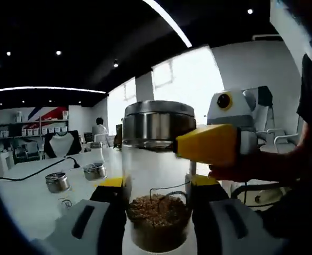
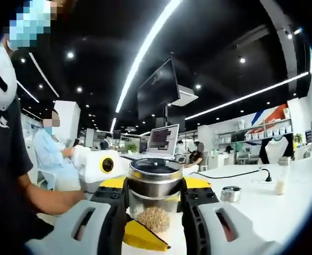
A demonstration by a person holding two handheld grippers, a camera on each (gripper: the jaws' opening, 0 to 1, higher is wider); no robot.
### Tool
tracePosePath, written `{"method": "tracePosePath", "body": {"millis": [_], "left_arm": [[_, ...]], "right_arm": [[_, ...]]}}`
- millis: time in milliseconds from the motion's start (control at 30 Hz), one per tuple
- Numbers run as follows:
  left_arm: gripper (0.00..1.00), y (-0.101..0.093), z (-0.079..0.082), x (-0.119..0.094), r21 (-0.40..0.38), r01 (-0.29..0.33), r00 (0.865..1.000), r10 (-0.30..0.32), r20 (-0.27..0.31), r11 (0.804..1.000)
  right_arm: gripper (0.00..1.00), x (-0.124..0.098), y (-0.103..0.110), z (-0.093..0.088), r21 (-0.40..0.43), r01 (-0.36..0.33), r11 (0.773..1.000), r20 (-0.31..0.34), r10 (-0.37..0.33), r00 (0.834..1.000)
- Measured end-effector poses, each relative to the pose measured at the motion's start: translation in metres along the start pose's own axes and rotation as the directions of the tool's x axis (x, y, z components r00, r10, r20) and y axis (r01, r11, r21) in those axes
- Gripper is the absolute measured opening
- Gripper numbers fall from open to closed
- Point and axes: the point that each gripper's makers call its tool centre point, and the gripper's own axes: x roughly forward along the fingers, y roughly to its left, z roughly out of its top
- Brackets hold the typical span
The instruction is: Rotate the seasoning bottle until the label or dispensing opening points toward the visible target arrow and the bottle remains upright within the marked orientation range
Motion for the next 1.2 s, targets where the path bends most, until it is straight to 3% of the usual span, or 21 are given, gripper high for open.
{"method": "tracePosePath", "body": {"millis": [67, 133, 200, 267, 333, 400, 500, 533, 600, 633, 667, 767, 1033, 1200], "left_arm": [[0.49, -0.008, -0.003, 0.0, -0.019, 0.042, 0.999, -0.043, -0.023, 0.999], [0.48, -0.004, -0.011, 0.003, -0.022, 0.0, 0.998, -0.001, -0.065, 1.0], [0.48, 0.009, -0.021, 0.005, 0.015, -0.091, 0.988, 0.092, -0.126, 0.996], [0.48, 0.028, -0.025, 0.005, 0.093, -0.215, 0.962, 0.227, -0.151, 0.972], [0.48, 0.041, -0.026, 0.003, 0.1, -0.323, 0.928, 0.336, -0.159, 0.941], [0.48, 0.048, -0.023, 0.001, 0.095, -0.396, 0.904, 0.406, -0.135, 0.913], [0.48, 0.051, -0.021, 0.0, 0.131, -0.443, 0.88, 0.458, -0.127, 0.887], [0.48, 0.051, -0.022, 0.0, 0.145, -0.441, 0.878, 0.46, -0.134, 0.885], [0.48, 0.051, -0.026, 0.0, 0.15, -0.422, 0.884, 0.442, -0.15, 0.894], [0.48, 0.05, -0.027, 0.001, 0.14, -0.401, 0.895, 0.42, -0.149, 0.905], [0.48, 0.046, -0.027, 0.004, 0.118, -0.363, 0.916, 0.377, -0.134, 0.924], [0.48, 0.042, -0.029, 0.005, 0.042, -0.309, 0.942, 0.311, -0.122, 0.95], [0.46, 0.034, -0.031, 0.007, -0.024, -0.227, 0.969, 0.223, -0.108, 0.974], [0.45, 0.031, -0.03, 0.005, -0.04, -0.191, 0.978, 0.187, -0.091, 0.981]], "right_arm": [[0.37, -0.001, 0.003, -0.004, -0.011, -0.014, 1.0, -0.029, 0.014, 0.999], [0.37, 0.0, 0.0, -0.01, -0.019, 0.002, 1.0, -0.048, -0.003, 0.999], [0.37, 0.002, -0.005, -0.017, -0.065, 0.032, 0.997, -0.077, -0.037, 0.996], [0.37, 0.005, -0.015, -0.022, -0.124, 0.094, 0.988, -0.101, -0.107, 0.989], [0.36, 0.01, -0.022, -0.024, -0.102, 0.151, 0.983, -0.088, -0.16, 0.983], [0.36, 0.015, -0.028, -0.023, -0.03, 0.203, 0.979, -0.052, -0.205, 0.977], [0.37, 0.017, -0.036, -0.022, 0.057, 0.268, 0.962, -0.009, -0.268, 0.963], [0.37, 0.017, -0.037, -0.023, 0.059, 0.277, 0.959, -0.012, -0.277, 0.961], [0.37, 0.016, -0.039, -0.027, 0.073, 0.286, 0.955, -0.044, -0.284, 0.958], [0.37, 0.015, -0.039, -0.028, 0.07, 0.29, 0.954, -0.056, -0.287, 0.956], [0.37, 0.014, -0.039, -0.028, 0.055, 0.296, 0.954, -0.062, -0.292, 0.954], [0.37, 0.011, -0.04, -0.03, 0.026, 0.278, 0.96, -0.07, -0.276, 0.959], [0.37, 0.007, -0.039, -0.032, -0.001, 0.243, 0.97, -0.096, -0.242, 0.965], [0.37, 0.005, -0.039, -0.031, -0.002, 0.239, 0.971, -0.093, -0.238, 0.967]]}}
